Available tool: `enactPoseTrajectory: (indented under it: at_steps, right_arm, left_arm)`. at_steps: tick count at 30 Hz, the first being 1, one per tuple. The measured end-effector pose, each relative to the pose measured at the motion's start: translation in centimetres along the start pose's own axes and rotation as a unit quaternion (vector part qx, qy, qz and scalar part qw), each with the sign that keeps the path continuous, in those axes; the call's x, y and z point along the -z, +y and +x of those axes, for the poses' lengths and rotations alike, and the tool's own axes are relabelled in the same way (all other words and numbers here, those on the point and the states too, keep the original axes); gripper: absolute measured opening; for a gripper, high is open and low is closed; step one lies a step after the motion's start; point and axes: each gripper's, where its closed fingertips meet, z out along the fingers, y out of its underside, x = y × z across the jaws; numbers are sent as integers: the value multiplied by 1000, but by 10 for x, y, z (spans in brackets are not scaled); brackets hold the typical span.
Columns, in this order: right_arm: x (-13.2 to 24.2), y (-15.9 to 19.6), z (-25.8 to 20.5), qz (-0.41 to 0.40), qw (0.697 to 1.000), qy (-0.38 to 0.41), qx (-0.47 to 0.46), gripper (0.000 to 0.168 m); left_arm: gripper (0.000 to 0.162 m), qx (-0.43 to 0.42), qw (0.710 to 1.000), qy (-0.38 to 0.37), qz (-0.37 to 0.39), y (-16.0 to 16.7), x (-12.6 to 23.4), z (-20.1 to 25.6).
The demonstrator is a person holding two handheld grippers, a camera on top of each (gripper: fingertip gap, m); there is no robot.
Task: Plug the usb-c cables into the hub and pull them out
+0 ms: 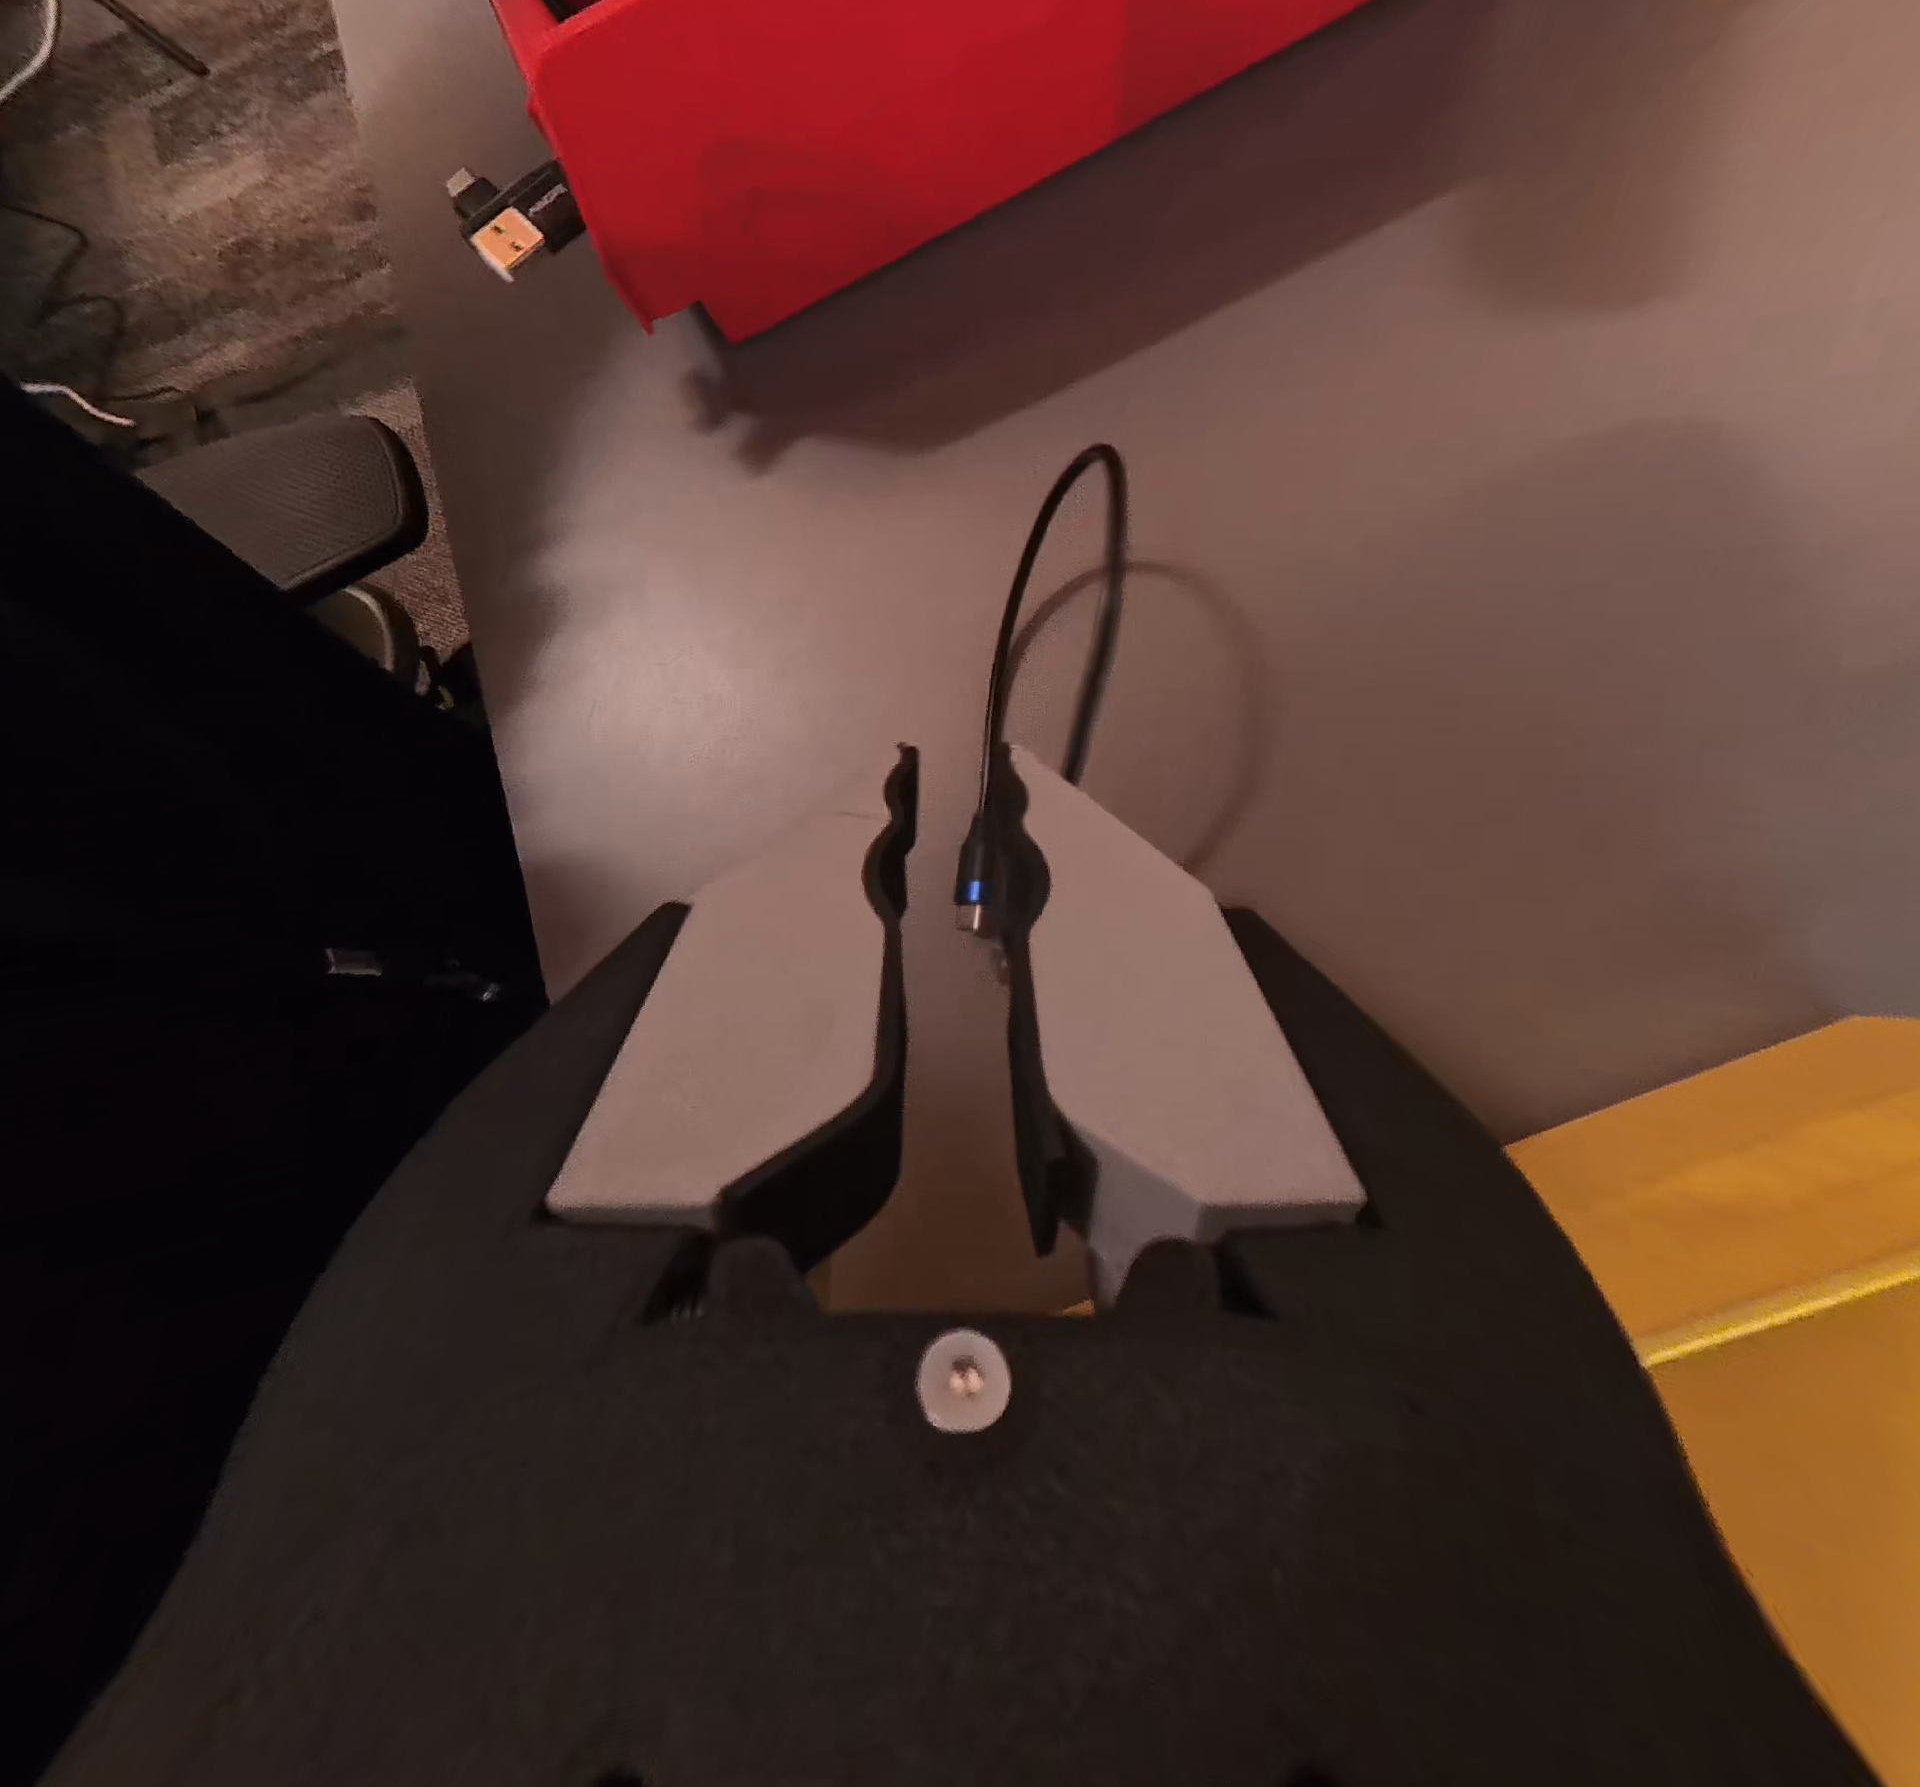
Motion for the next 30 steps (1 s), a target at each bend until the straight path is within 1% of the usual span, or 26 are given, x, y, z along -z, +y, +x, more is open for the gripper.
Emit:
enactPoseTrajectory:
  at_steps: [1, 2, 3, 4, 6, 8, 11, 12, 14, 16, 17, 18, 20, 21, 22, 25, 27, 30]
  right_arm:
    - [0, 0, 2, 0, 1000, 0, -8, 18]
    - [-1, 0, 2, -1, 1000, -4, -12, 24]
    - [-1, -1, 1, -1, 1000, -7, -13, 25]
    - [-1, -3, 1, 1, 1000, -6, -11, 26]
    - [-1, -8, -2, 4, 1000, -10, -4, 26]
    - [-3, -12, -10, 4, 1000, -25, 1, 26]
    - [-4, -12, -16, 3, 999, -35, 5, 26]
    - [-4, -11, -17, 2, 999, -35, 6, 27]
    - [-1, -9, -18, 4, 999, -38, 4, 27]
    - [2, -9, -19, 8, 999, -45, 1, 26]
    - [3, -9, -19, 11, 999, -48, 1, 26]
    - [5, -9, -19, 14, 999, -50, 1, 26]
    - [9, -12, -18, 21, 998, -57, 3, 25]
    - [11, -13, -17, 25, 998, -58, 3, 25]
    - [14, -15, -14, 29, 998, -57, 2, 24]
    - [21, -25, -10, 55, 996, -67, -2, 22]
    - [25, -31, -9, 71, 995, -77, -5, 22]
    - [29, -33, -11, 82, 993, -84, 1, 21]
  left_arm:
    - [15, -1, 1000, -15, 4, 0, 1, -3]
    - [15, -5, 1000, -28, 3, 2, 2, -5]
    - [9, -4, 999, -44, 0, 4, 2, -7]
    - [13, -11, 998, -54, 0, 6, 1, -7]
    - [13, -34, 997, -74, -3, 5, 2, -7]
    - [21, -54, 995, -81, -18, 4, 3, -11]
    - [24, -70, 996, -48, -37, 2, 2, -12]
    - [26, -71, 997, -32, -30, -3, 2, -10]
    - [39, -76, 997, 9, -22, -9, 3, 0]
    - [42, -94, 995, 2, -31, -5, -1, -2]
    - [43, -104, 994, -6, -37, -1, -5, -5]
    - [39, -111, 993, -1, -42, 3, -8, -4]
    - [41, -119, 992, 5, -30, 1, -8, -5]
    - [36, -123, 992, 20, -28, 1, -9, -1]
    - [22, -126, 991, 40, -16, -1, -9, 4]
    - [22, -110, 993, 49, 20, -2, -9, 4]
    - [22, -88, 994, 25, 58, -1, -7, 4]
    - [22, -62, 994, -61, 61, 8, 6, -1]
